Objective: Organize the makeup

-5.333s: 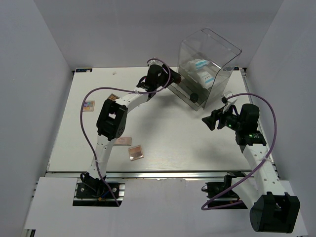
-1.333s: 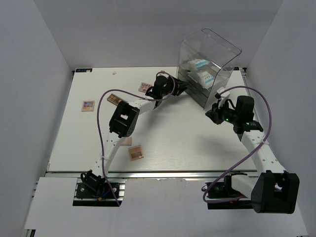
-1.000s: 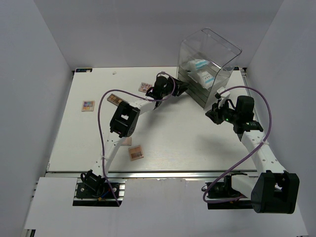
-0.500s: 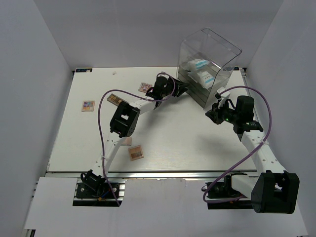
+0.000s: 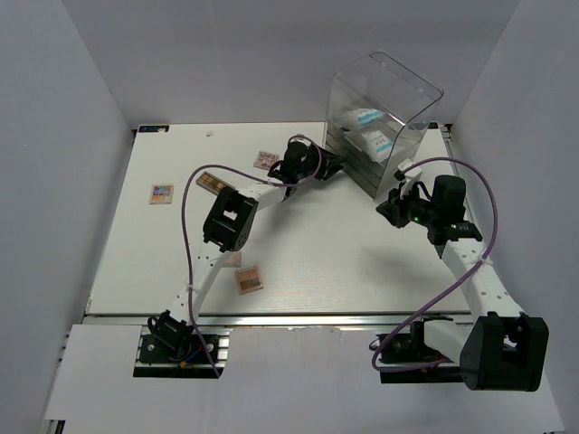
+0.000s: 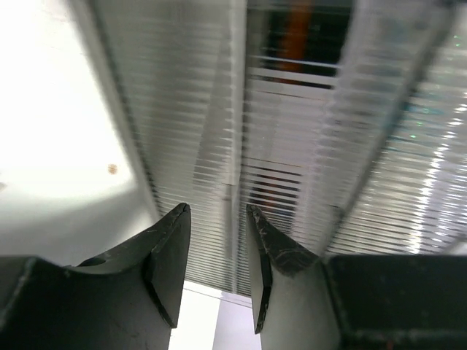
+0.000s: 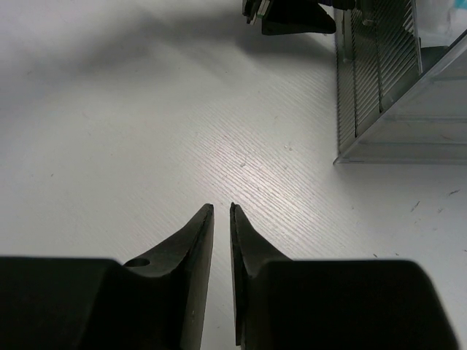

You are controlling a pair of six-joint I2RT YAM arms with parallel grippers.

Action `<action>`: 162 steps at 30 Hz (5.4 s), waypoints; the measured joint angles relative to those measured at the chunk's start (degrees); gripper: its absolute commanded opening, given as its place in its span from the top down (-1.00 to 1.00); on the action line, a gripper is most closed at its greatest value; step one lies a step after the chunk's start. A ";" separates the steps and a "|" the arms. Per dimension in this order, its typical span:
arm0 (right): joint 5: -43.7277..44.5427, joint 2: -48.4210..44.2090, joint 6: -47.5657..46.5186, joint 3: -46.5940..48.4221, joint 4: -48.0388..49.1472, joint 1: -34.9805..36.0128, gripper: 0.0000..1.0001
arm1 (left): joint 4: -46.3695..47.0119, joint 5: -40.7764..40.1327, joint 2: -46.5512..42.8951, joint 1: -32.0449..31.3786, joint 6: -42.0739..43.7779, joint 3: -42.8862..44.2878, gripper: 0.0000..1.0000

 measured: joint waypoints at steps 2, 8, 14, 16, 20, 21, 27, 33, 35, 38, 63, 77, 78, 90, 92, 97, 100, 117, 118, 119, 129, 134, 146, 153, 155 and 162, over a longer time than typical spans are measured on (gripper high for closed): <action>0.00 0.00 0.09 -0.02 0.02 0.00 0.58 | -0.28 0.22 1.31 0.00 0.17 1.20 0.12; 0.02 0.00 0.26 -0.02 0.02 0.00 0.58 | 1.42 0.24 2.45 -0.04 -0.09 2.19 0.44; 0.00 0.00 0.46 -0.09 0.02 0.00 0.58 | 2.84 -0.20 2.45 -0.20 -0.26 2.12 0.75; 0.00 0.00 0.55 -0.09 0.02 0.00 0.58 | 4.31 -0.52 2.43 -0.28 -0.50 1.20 0.81; 0.00 -0.02 0.57 -0.09 0.00 0.00 0.58 | 9.51 -1.60 0.31 -0.42 -0.63 -4.81 0.88; 0.00 -0.02 0.57 -0.09 0.02 0.00 0.57 | 10.38 -2.12 -0.98 -0.42 -0.42 -7.17 0.89; 0.00 -0.11 0.55 -0.13 0.00 0.00 0.58 | 13.38 -3.63 -10.62 0.15 2.05 -23.08 0.92; -0.04 -0.31 0.50 -0.20 -0.04 0.00 0.48 | 13.94 -3.67 -17.99 0.74 4.92 -34.36 0.70; -0.09 -0.33 0.37 -0.20 -0.11 0.00 0.23 | 13.97 -3.72 -19.61 0.87 5.70 -36.74 0.38; -0.92 -0.33 -0.28 -0.17 -0.94 0.00 -0.26 | 12.33 -4.07 -22.05 1.16 7.76 -40.41 -0.08; 1.88 17.49 -25.40 2.12 -9.77 45.03 -0.79 | -24.76 -29.73 -82.38 2.54 40.96 -61.18 -0.96; 15.56 44.81 -14.10 24.79 1.73 60.57 -0.79 | -57.79 -45.75 -110.92 3.32 40.41 -65.35 -0.96; 15.67 45.57 -14.12 25.40 1.73 60.72 -0.79 | -59.36 -46.27 -112.17 3.30 40.00 -65.70 -0.96; 14.75 52.28 -14.19 32.02 0.00 62.14 -0.79 | -66.40 -48.74 -115.82 3.32 38.29 -67.12 -0.96; 14.73 53.22 -14.12 32.59 -0.09 62.31 -0.79 | -66.73 -48.74 -115.75 3.32 38.36 -67.12 -0.96; 13.79 54.29 -14.25 33.92 -0.61 62.55 -0.79 | -66.73 -48.54 -115.43 3.32 38.73 -67.19 -0.96; 13.64 54.53 -14.21 34.16 -0.68 62.55 -0.75 | -66.31 -48.19 -114.86 3.32 38.93 -68.11 -0.96; 11.23 46.16 -16.72 24.79 -5.20 56.92 1.00 | -62.42 -42.73 -110.03 4.17 27.93 -77.29 -0.96; 11.34 44.89 -16.55 24.26 -6.58 55.95 1.00 | -61.96 -41.97 -109.28 4.42 26.75 -77.85 -0.96; 11.50 43.50 -16.31 24.02 -7.72 54.95 1.00 | -61.22 -40.92 -108.45 4.76 25.33 -78.58 -0.96; 22.47 30.10 -8.02 26.29 -4.96 40.98 1.00 | -55.82 -33.03 -104.04 8.66 15.17 -82.03 -0.96; 32.06 30.51 -5.62 26.43 -0.87 35.21 1.00 | -54.73 -31.52 -102.95 8.72 11.39 -83.36 -0.96; 44.81 47.25 -7.26 39.89 5.70 25.40 0.72 | -54.45 -30.47 -103.41 8.76 5.84 -85.46 -0.96; 45.64 53.99 -8.26 45.46 5.90 25.16 -0.54 | -54.53 -30.18 -104.17 8.96 4.24 -87.71 -0.96; 45.66 54.97 -8.22 46.88 5.90 25.31 -0.69 | -54.62 -30.12 -104.10 9.05 4.15 -87.71 -0.96; 44.92 55.08 -8.39 47.45 5.99 25.51 -0.77 | -54.69 -29.42 -101.11 9.09 2.93 -87.69 -0.96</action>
